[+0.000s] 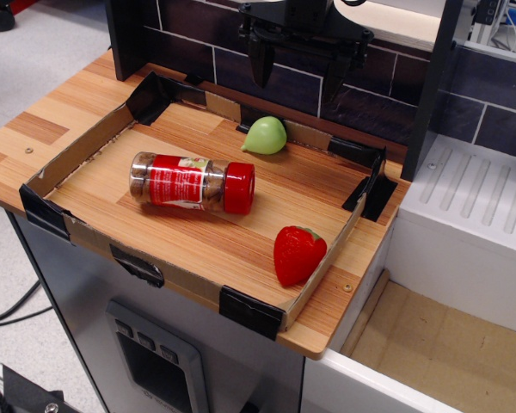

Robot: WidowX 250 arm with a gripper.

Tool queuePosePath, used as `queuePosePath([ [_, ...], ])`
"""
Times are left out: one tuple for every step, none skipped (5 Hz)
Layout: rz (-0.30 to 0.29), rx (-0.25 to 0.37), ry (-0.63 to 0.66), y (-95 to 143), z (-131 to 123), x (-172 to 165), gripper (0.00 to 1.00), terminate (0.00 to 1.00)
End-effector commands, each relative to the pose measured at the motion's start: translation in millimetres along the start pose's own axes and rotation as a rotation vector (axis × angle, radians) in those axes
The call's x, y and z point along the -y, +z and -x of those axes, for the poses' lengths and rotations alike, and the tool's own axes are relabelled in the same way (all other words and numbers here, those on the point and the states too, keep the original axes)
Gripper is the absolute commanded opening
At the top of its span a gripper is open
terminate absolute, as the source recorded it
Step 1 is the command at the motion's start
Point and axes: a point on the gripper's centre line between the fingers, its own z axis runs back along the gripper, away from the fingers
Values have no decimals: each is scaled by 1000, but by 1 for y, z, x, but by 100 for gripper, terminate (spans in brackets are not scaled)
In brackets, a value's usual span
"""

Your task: Upright basil bottle

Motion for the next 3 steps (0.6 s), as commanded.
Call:
queuePosePath([
  [0, 0, 0, 0, 0, 0, 100, 0],
  [50, 9, -245, 8, 11, -7, 100, 0],
  [94, 22, -492, 11, 25, -18, 100, 0],
])
